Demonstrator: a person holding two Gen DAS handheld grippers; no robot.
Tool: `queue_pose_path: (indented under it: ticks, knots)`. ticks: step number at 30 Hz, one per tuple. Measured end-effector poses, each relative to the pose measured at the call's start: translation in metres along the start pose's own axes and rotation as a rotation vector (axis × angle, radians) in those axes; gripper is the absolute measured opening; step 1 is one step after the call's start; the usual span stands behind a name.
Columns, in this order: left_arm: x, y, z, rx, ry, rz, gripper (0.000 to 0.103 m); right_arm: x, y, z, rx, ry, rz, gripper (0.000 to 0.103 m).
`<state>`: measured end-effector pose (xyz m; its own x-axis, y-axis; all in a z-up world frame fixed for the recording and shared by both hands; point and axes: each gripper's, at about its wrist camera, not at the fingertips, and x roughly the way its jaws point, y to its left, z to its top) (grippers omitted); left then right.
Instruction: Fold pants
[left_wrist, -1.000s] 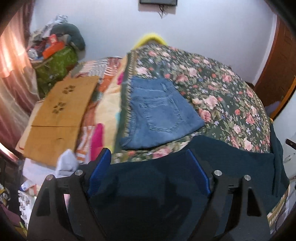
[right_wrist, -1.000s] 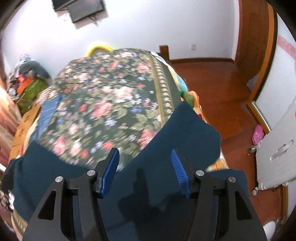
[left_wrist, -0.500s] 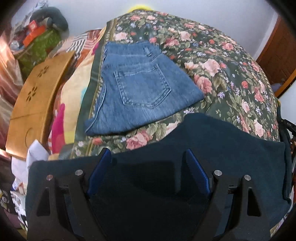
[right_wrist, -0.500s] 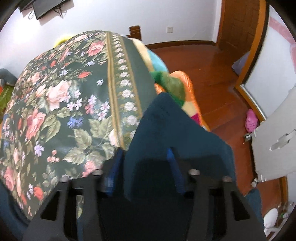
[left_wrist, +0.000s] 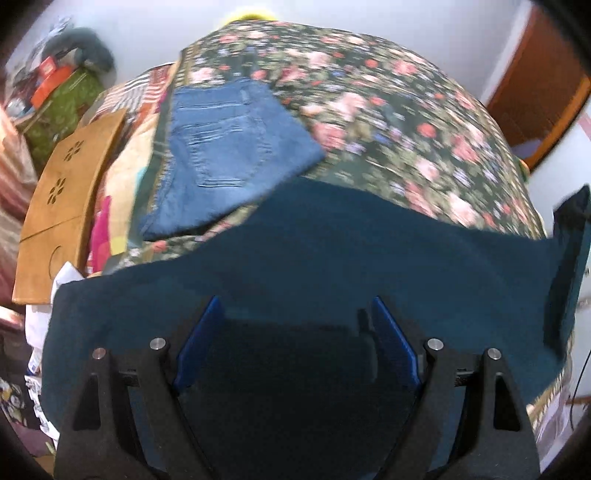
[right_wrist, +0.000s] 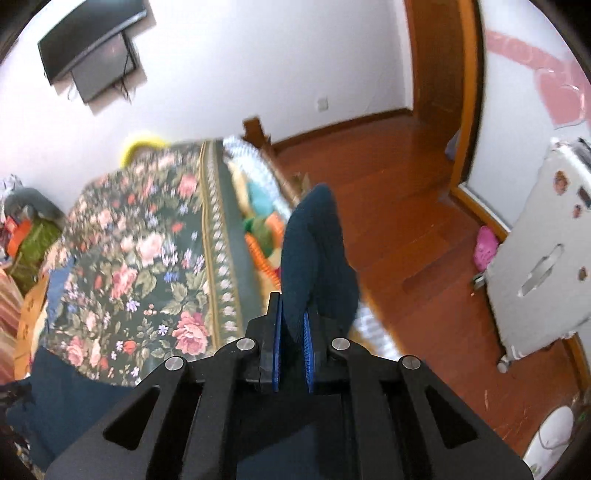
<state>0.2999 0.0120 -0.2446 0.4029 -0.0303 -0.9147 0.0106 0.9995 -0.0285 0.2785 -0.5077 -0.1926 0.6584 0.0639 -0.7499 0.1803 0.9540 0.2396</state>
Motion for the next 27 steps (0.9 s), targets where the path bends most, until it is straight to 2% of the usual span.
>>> queue_pose_path:
  ticks: [5,8,11,16,19,21,24,27]
  knots:
    - [-0.004,-0.043,-0.013,0.073,0.003,-0.006,0.083,-0.033,-0.025,-0.006,0.014,-0.043,0.013,0.008]
    - [-0.001,-0.061,-0.021,0.106,0.015,0.002,0.084,-0.035,-0.034,-0.025,0.011,-0.023,0.011,0.008]
    - [0.002,-0.073,-0.029,0.138,0.015,0.036,0.087,-0.023,-0.045,-0.057,0.001,0.029,-0.015,0.008]
    - [0.009,-0.077,-0.040,0.135,0.012,0.039,0.088,0.009,-0.064,-0.106,0.057,0.127,-0.050,0.011]
    - [0.006,-0.076,-0.042,0.128,-0.011,0.032,0.088,0.020,-0.069,-0.123,0.102,0.184,-0.076,0.025]
    - [0.003,-0.072,-0.040,0.108,-0.019,0.017,0.088,0.014,-0.070,-0.122,0.118,0.183,-0.109,0.038]
    - [-0.012,-0.060,-0.036,0.079,-0.059,0.003,0.088,-0.001,-0.065,-0.108,0.125,0.197,-0.129,0.042]
    - [-0.034,-0.039,-0.032,0.048,-0.122,0.008,0.088,-0.027,-0.039,-0.089,0.062,0.137,-0.107,0.046]
